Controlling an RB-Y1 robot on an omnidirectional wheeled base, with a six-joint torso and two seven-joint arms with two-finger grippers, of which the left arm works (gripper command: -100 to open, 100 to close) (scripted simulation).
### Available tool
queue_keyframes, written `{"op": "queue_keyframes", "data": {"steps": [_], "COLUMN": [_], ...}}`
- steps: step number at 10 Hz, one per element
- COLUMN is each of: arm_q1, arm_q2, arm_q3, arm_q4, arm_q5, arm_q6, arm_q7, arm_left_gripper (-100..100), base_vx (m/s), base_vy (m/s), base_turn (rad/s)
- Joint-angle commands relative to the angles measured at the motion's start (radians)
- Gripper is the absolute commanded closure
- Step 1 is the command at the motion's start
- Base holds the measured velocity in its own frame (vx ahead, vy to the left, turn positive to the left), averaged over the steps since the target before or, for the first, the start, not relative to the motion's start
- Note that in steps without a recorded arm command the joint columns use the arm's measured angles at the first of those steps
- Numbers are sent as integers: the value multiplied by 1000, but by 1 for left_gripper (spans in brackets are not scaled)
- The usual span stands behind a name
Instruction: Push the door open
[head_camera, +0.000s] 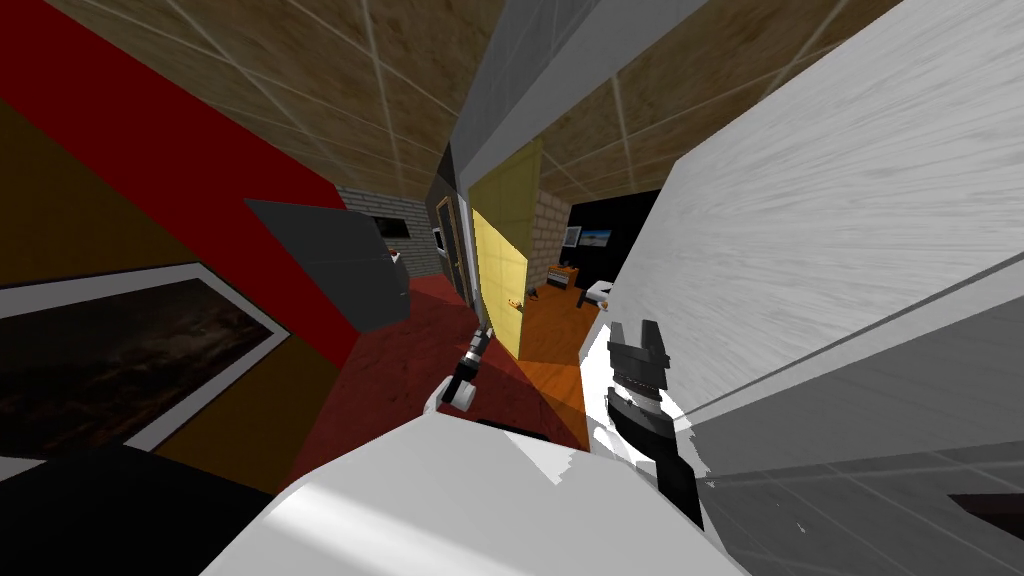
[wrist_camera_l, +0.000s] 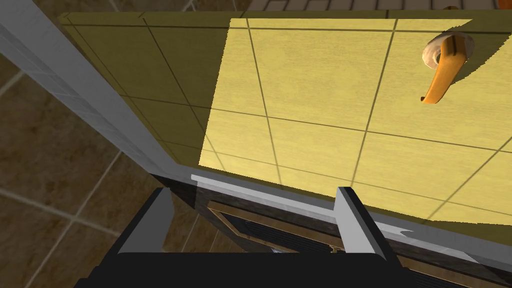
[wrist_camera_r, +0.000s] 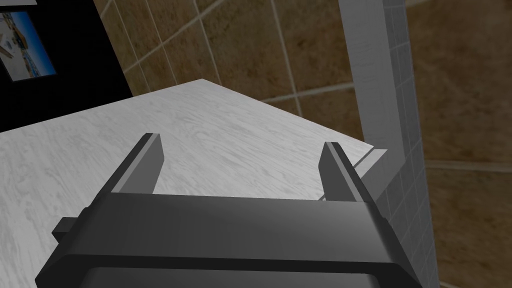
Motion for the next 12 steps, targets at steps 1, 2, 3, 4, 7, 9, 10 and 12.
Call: {"op": "queue_keyframes", "data": {"steps": [1, 2, 3, 4, 7, 9, 10, 12], "arm_q1": [-14, -22, -31, -39, -72, -89, -97, -112], "arm_q2": [3, 4, 4, 5, 5, 5, 5, 5], "arm_q3": [-9, -15, -20, -26, -49, -60, -66, -76], "arm_q4": [36, 57, 79, 101, 186, 229, 250, 290], "arm_q5": [-1, -2, -3, -4, -7, -9, -10, -12], "arm_q6": [-9, -13, -17, -22, -39, -47, -51, -59], "arm_q7": [5, 7, 8, 10, 16, 19, 20, 23], "arm_left_gripper": [-100, -100, -100, -100, -100, -100, -100, -100], "base_vx": [82, 74, 70, 74, 81, 105, 93, 83], "base_vy": [77, 83, 89, 71, 84, 120, 92, 83], "base_turn": [-66, -76, -79, -71, -90, -85, -63, -68]}}
